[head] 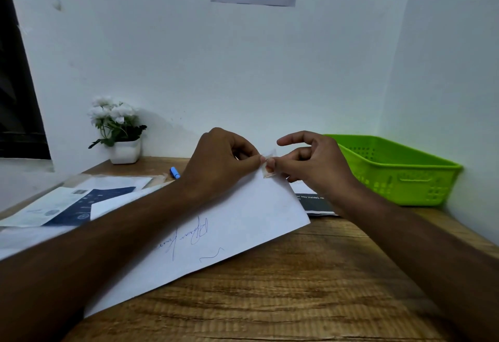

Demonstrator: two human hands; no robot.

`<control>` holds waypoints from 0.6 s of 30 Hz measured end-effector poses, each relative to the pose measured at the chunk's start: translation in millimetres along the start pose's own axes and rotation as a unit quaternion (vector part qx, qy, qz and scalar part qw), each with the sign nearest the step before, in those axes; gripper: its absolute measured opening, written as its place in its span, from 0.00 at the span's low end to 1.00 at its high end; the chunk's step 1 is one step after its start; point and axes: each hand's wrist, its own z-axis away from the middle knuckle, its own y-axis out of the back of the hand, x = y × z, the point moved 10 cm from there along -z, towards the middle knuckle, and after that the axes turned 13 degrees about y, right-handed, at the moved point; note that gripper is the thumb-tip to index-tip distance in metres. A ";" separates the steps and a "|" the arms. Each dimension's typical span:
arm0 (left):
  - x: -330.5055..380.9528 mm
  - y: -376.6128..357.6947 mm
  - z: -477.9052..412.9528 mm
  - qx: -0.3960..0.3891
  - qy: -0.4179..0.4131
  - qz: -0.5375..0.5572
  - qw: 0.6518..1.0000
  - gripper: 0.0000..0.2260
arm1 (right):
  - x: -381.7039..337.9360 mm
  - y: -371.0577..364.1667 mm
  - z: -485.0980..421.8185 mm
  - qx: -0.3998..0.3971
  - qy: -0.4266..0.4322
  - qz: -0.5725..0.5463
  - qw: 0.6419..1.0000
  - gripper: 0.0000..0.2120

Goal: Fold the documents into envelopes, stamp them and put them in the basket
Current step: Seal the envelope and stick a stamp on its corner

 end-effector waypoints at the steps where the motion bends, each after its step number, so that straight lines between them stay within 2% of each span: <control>1: 0.4 0.5 0.1 0.003 -0.003 -0.003 1.000 0.04 | 0.3 -0.1 0.2 -0.001 -0.003 -0.003 1.000 0.17; 15: 7.3 1.0 4.1 0.010 -0.022 -0.010 1.000 0.04 | 1.1 -3.8 1.7 -0.005 -0.026 -0.036 0.999 0.13; 18: 7.2 0.7 4.4 0.010 -0.023 0.002 1.000 0.07 | 5.3 -2.5 0.2 0.004 -0.028 -0.026 0.999 0.13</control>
